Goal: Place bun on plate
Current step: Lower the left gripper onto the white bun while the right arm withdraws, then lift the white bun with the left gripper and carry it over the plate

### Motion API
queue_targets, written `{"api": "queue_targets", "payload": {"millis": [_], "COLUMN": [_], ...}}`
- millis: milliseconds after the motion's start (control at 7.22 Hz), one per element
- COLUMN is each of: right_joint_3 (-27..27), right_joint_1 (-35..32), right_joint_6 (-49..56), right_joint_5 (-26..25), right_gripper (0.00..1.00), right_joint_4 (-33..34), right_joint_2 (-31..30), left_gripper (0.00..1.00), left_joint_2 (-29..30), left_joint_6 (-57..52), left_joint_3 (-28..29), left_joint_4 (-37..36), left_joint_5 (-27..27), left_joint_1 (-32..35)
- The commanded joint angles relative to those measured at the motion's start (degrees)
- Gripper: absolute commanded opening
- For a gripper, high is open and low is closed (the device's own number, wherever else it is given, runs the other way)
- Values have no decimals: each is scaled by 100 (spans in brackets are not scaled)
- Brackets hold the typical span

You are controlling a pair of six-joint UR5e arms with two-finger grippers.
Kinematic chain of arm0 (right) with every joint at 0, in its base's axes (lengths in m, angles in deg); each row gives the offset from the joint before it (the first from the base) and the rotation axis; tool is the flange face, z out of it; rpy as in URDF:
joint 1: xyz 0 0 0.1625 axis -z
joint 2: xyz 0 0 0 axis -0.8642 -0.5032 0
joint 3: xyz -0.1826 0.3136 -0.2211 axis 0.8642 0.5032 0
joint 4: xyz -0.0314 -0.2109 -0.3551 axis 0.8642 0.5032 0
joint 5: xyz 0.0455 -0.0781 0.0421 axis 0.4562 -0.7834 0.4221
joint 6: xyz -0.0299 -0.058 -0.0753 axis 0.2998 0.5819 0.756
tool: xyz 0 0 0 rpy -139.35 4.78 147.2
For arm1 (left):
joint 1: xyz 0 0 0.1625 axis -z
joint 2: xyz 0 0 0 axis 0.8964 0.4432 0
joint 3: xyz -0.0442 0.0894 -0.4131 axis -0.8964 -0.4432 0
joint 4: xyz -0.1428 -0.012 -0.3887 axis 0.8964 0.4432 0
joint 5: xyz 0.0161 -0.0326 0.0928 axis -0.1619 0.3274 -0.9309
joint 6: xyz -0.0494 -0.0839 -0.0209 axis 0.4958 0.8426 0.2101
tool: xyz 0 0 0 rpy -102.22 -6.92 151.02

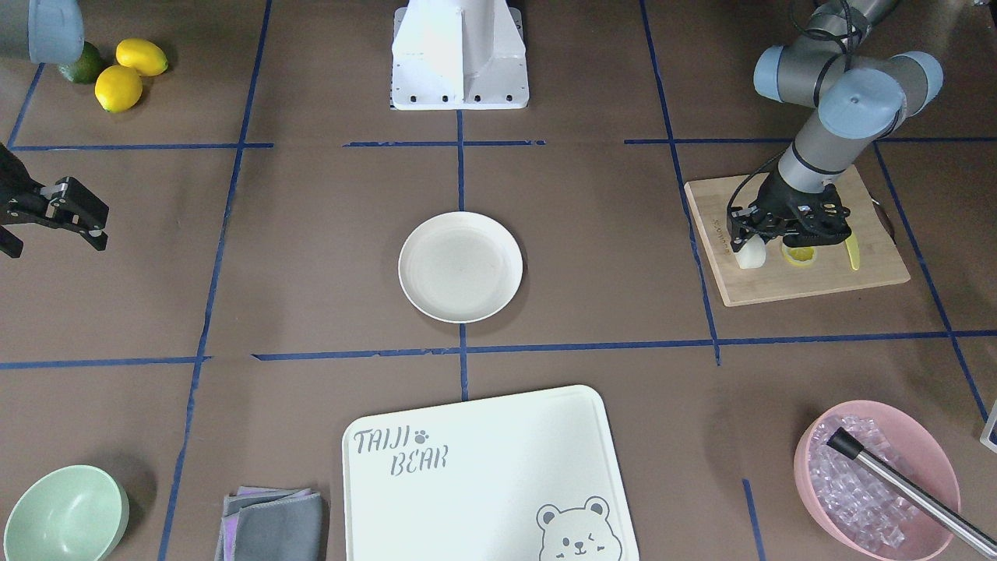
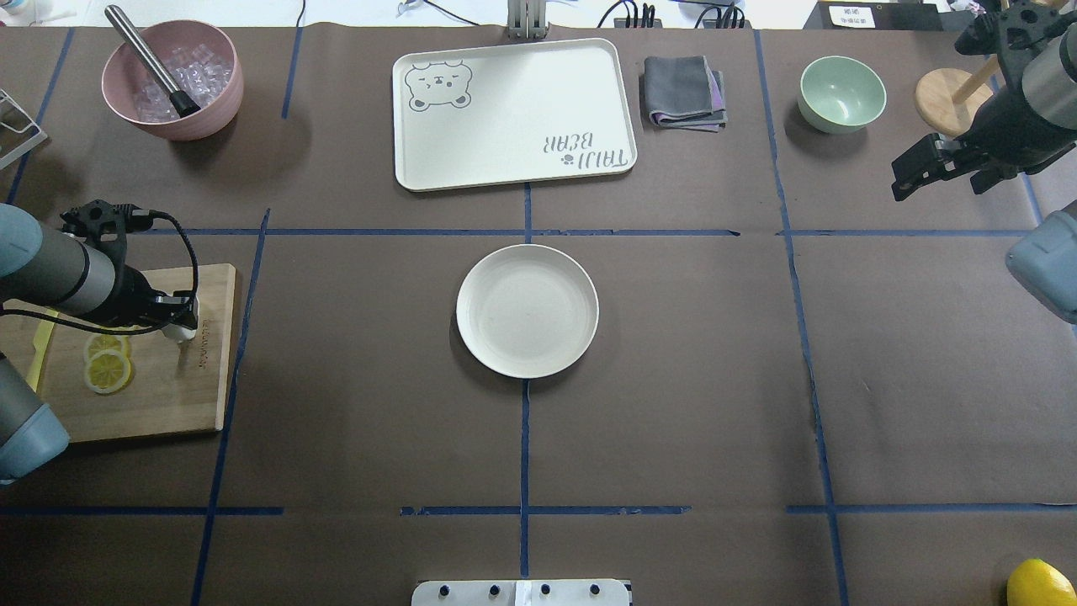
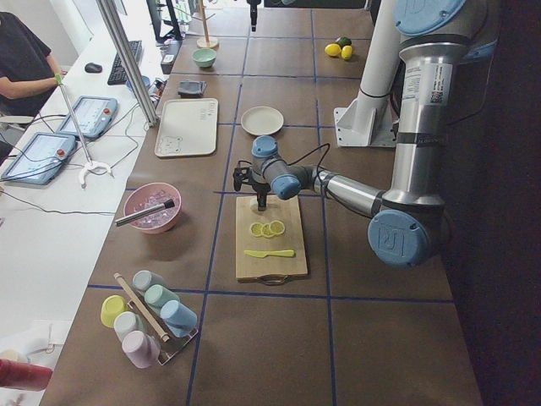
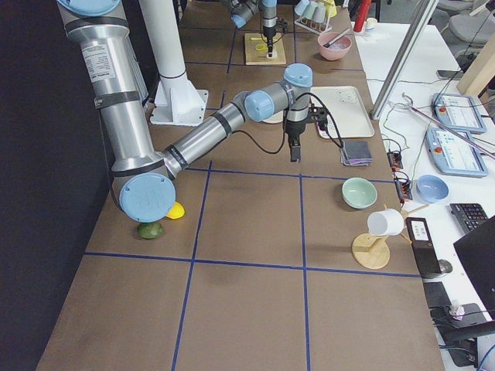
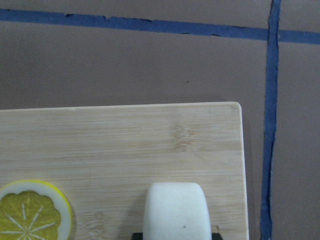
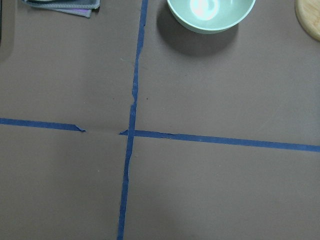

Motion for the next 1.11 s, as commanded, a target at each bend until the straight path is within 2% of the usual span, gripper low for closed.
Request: {"api": "queue_targets", "payload": {"millis": [0, 138, 277, 415, 554, 692, 831, 969], "right_joint_3": [4, 4, 30, 47, 126, 266, 546, 1036], "right_joint_1": [-84, -224, -443, -715, -1048, -1434, -1847, -2365], "right_joint_6": [20, 333, 745, 1237, 2007, 2668, 3223, 4063], "right_joint_5": [1, 10, 10, 10, 19, 54, 350, 745], "right_gripper": [100, 100, 100, 100, 100, 100, 100, 100], "right_joint_4": [0, 0, 9, 0, -26, -44, -70, -79], "right_joint_2": [-41, -172, -330, -549, -865, -1155, -1306, -1412], "left_gripper": [31, 30, 30, 30, 30, 30, 30, 30], "left_joint_2": [-22, -39, 56, 423, 1192, 1991, 2582, 3319], "left_joint_6": [0, 9, 9, 9, 26, 366, 848, 1331], "left_joint_3": [-154, -312, -627, -1117, -1296, -1272, -1150, -609], "left_joint_4": [-53, -80, -663, -1704, -2741, -3465, -3838, -3842], "left_joint_5": [-79, -44, -35, -44, -53, -70, -79, -123], "left_joint_1": [18, 27, 35, 27, 18, -130, -497, -814]}}
